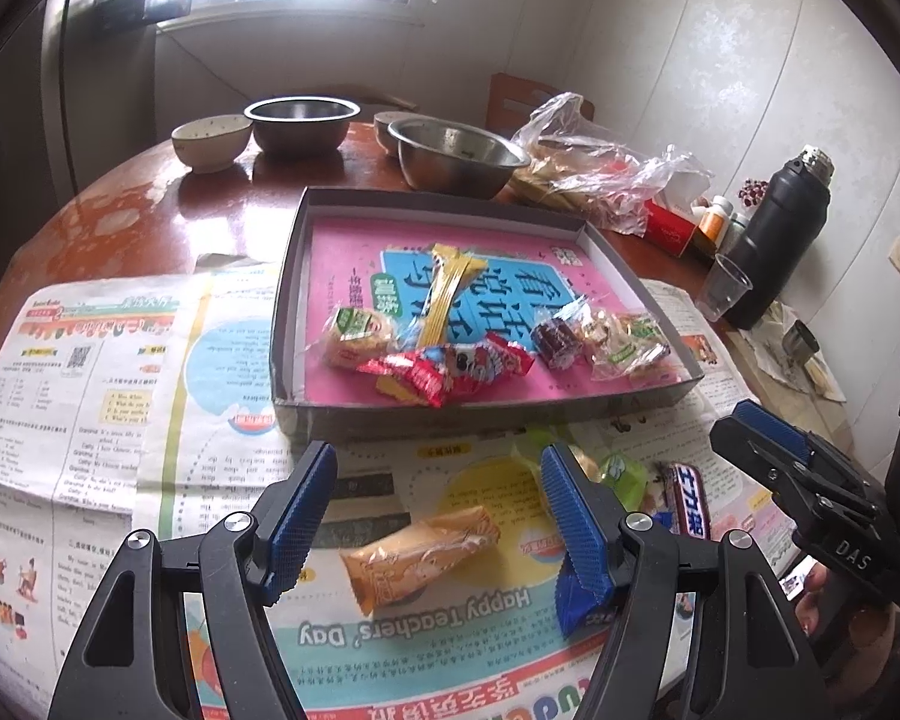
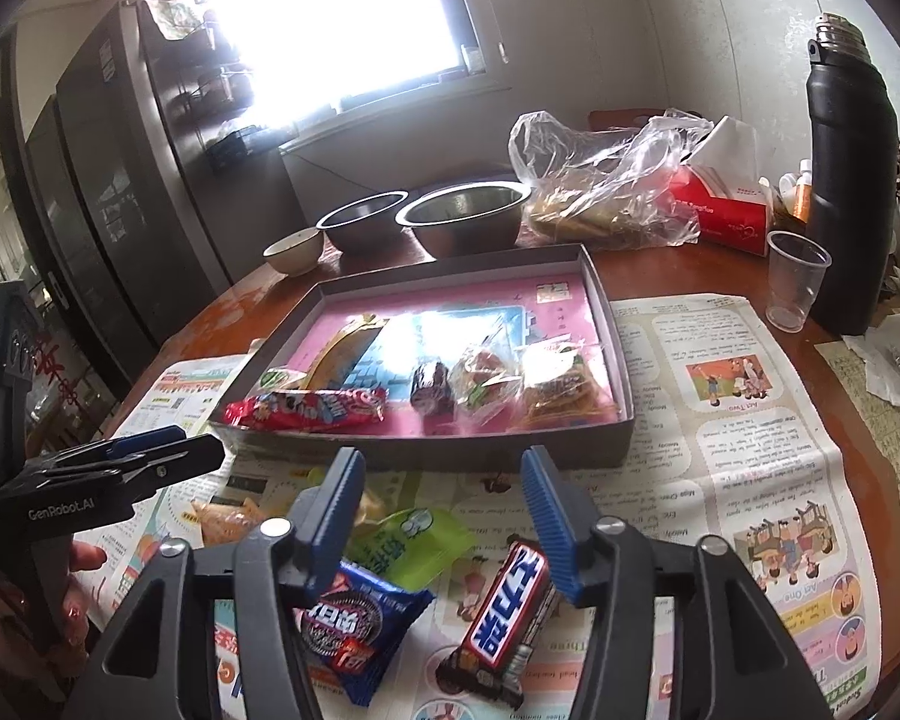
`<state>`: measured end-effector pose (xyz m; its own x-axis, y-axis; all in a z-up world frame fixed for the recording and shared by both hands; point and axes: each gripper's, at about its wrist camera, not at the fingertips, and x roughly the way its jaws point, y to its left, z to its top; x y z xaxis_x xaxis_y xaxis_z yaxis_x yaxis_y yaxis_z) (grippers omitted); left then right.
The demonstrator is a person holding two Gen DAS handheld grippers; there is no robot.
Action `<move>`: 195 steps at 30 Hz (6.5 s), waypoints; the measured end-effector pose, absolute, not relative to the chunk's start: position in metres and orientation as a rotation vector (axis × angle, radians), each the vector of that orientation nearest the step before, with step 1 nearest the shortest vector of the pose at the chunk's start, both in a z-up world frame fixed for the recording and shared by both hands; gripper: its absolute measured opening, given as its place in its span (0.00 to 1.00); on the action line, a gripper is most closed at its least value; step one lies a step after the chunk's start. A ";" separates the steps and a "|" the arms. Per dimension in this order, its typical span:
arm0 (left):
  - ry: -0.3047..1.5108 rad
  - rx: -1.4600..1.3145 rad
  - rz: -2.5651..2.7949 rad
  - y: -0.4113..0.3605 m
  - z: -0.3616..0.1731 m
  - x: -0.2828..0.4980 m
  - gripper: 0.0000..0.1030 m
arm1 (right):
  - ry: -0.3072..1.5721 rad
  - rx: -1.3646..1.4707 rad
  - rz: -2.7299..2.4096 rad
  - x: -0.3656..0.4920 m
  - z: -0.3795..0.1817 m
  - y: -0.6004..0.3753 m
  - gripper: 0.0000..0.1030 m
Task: Organize snacks
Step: 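Move both open tools back from the tray to the snack pile, then grasp the orange wafer packet with left tool while right tool grasps the blue cookie pack, then lift the orange packet with left tool while right tool lifts the blue cookie pack, then carry the orange packet with left tool while right tool carries the cookie pack over the tray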
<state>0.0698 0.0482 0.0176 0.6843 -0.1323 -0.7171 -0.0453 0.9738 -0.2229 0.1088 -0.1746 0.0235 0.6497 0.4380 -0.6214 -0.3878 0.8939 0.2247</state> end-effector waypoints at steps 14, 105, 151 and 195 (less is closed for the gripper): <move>0.822 -0.203 -0.032 0.045 0.018 0.051 0.70 | 0.747 0.042 0.512 0.083 0.018 -0.167 0.66; 0.819 -0.288 -0.020 0.035 -0.037 0.056 0.58 | 0.800 -0.151 0.595 0.062 -0.038 -0.112 0.52; 0.702 -0.219 -0.062 0.013 0.018 0.082 0.58 | 0.674 -0.012 0.517 0.101 0.006 -0.156 0.50; 0.754 -0.188 -0.089 -0.008 0.006 0.165 0.58 | 0.675 0.051 0.436 0.177 0.011 -0.173 0.50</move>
